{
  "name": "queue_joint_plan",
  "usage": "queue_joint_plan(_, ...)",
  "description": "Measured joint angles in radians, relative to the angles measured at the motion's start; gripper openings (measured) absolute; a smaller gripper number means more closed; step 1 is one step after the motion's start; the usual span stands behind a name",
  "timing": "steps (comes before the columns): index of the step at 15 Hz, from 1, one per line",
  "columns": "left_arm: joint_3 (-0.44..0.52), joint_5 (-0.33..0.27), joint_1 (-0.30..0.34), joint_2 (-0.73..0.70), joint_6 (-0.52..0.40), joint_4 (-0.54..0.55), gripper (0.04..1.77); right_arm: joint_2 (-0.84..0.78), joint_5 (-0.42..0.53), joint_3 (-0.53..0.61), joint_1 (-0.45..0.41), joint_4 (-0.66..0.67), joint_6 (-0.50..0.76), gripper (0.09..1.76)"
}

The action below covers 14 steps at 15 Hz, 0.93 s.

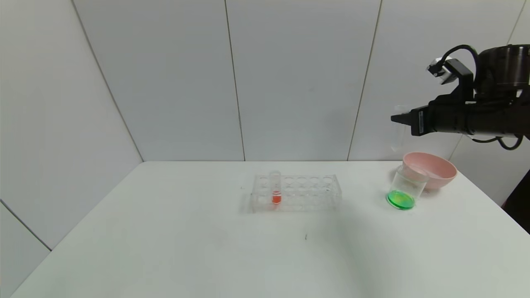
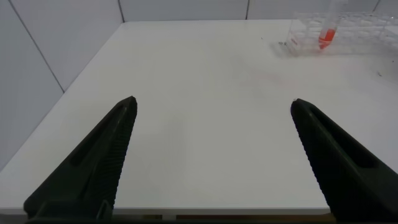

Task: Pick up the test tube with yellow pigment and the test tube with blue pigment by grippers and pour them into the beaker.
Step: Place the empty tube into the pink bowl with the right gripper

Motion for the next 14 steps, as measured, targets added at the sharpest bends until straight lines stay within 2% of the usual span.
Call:
queue_joint_plan(4,0.0,0.0,0.001,0.0,0.0,0.0,1.76,-0.19,-0.018,0.31,0.01,-0.244,0.122,0.49)
queue_joint_plan(6,0.0,0.0,0.0,0.0,0.0,0.0,1.76,-0.301,-0.027,0.451,0.01,-0.316,0.146,0.49)
queue_joint_plan(14,0.0,0.0,0.0,0.0,0.0,0.0,1.76,-0.852,-0.113,0.882,0.013,-0.344,0.167,0.49)
